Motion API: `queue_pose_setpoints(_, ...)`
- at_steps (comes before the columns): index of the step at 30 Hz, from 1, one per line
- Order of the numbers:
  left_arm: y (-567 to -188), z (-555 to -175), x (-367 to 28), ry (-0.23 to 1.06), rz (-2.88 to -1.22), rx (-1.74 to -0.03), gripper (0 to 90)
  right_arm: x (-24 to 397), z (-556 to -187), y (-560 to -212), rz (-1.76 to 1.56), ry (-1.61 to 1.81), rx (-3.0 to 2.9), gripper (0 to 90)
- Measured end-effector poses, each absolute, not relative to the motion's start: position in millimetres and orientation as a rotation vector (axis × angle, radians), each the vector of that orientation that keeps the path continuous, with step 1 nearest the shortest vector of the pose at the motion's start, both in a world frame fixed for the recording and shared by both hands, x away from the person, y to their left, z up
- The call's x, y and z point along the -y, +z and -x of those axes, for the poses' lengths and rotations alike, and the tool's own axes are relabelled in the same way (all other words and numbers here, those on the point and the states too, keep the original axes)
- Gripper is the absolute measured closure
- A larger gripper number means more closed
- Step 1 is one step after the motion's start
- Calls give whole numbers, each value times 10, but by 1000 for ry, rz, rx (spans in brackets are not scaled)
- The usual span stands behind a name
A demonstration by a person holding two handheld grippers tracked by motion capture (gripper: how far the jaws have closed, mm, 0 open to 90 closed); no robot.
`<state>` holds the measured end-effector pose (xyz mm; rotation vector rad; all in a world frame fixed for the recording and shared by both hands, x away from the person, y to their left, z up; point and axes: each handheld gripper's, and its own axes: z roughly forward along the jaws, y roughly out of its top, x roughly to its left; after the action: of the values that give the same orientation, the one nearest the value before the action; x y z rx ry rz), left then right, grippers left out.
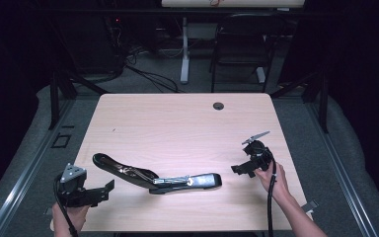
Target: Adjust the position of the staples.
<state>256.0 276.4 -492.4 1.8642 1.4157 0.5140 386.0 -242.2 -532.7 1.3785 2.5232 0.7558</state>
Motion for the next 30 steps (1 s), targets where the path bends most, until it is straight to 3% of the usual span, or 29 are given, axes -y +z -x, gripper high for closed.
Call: queue_pose_setpoints(30,-4935,-2559,-2774,496,-1846,-1438,1,2755,-4331,-5129,-1614,778,-2316,20)
